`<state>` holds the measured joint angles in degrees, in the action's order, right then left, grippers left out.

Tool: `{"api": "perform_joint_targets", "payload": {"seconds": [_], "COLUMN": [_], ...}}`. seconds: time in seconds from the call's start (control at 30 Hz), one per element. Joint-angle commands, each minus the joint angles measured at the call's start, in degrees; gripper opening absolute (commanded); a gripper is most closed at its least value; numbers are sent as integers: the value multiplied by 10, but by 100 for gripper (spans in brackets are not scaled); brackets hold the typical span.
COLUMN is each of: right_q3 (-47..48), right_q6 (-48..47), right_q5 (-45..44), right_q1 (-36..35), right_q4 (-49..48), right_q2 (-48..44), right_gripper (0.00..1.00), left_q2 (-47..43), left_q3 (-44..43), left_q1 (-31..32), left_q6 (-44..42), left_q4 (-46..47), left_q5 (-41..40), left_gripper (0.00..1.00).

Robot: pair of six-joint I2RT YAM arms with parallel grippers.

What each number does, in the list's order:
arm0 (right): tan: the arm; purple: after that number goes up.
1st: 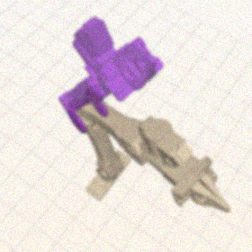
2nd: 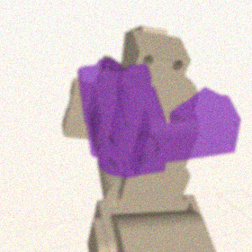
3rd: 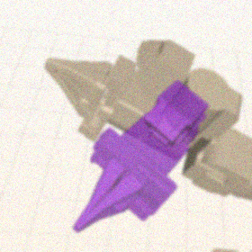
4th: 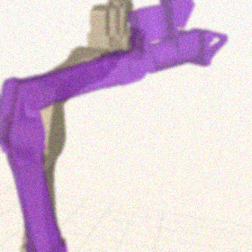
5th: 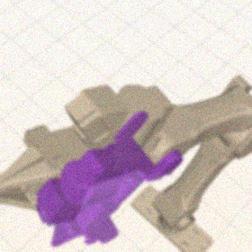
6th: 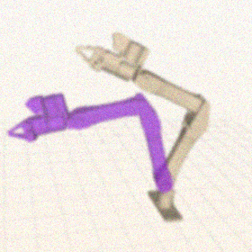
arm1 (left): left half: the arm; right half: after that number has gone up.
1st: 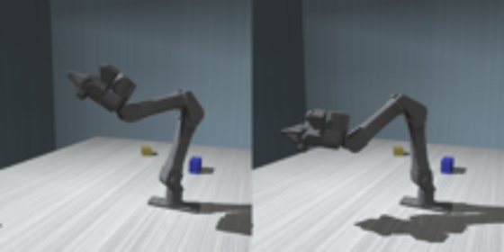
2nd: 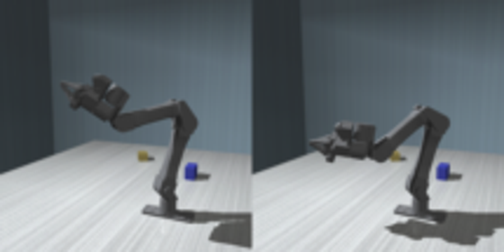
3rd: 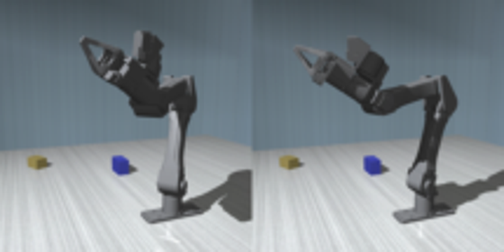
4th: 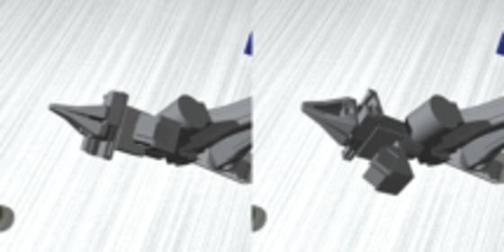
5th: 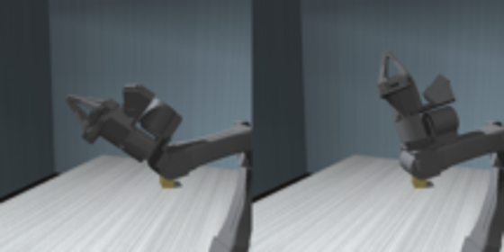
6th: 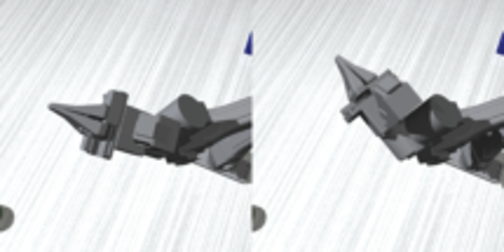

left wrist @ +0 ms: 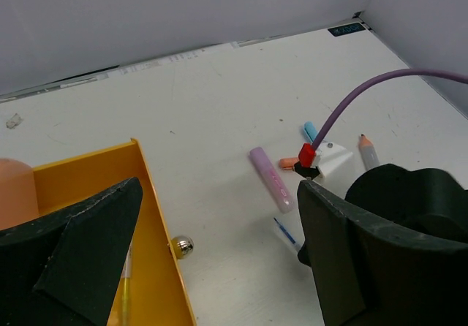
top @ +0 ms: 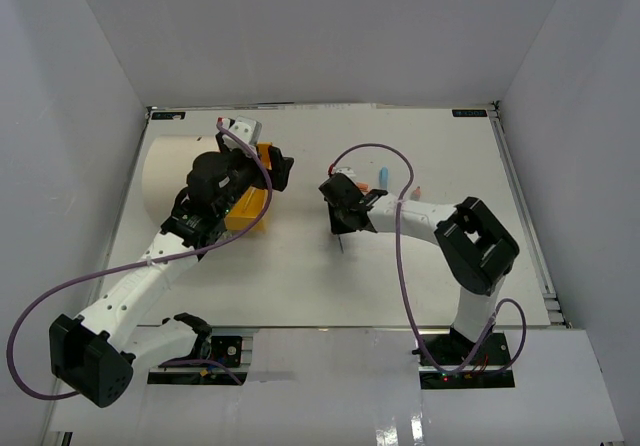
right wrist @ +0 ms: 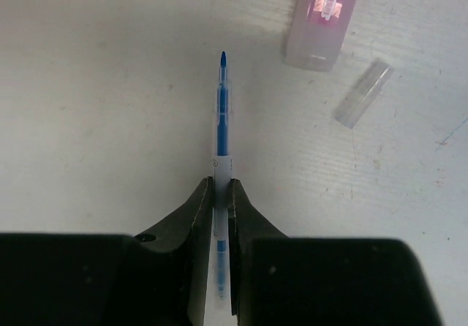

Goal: Sort the stationery into containers
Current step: Pick up the pen from the center of the board.

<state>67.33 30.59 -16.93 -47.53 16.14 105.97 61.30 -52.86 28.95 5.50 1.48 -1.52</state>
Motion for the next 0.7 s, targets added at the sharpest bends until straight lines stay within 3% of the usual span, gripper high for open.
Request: {"api": "perform_joint_targets", "payload": {"seconds": [0.0,0.3,0.67], "right_q3": [-18,-115,-202], "right_q6": [-29,-103,-102], "right_q5": [23,70,109], "right_q1": [-7,-5,-4], "right_q4": [-71,-319,-534], "right_q2": [-104,-343,-456], "right_gripper": [8,8,8], "left_q2": [-25,-68,-43], "left_q3": [-14,-29,-9], "left_q1": [0,0,1], "left_q6": [19,91,166], "left_q4": [-9,-20,80], "left_q5": [37,197,346], "left_gripper": [98,98,98]}}
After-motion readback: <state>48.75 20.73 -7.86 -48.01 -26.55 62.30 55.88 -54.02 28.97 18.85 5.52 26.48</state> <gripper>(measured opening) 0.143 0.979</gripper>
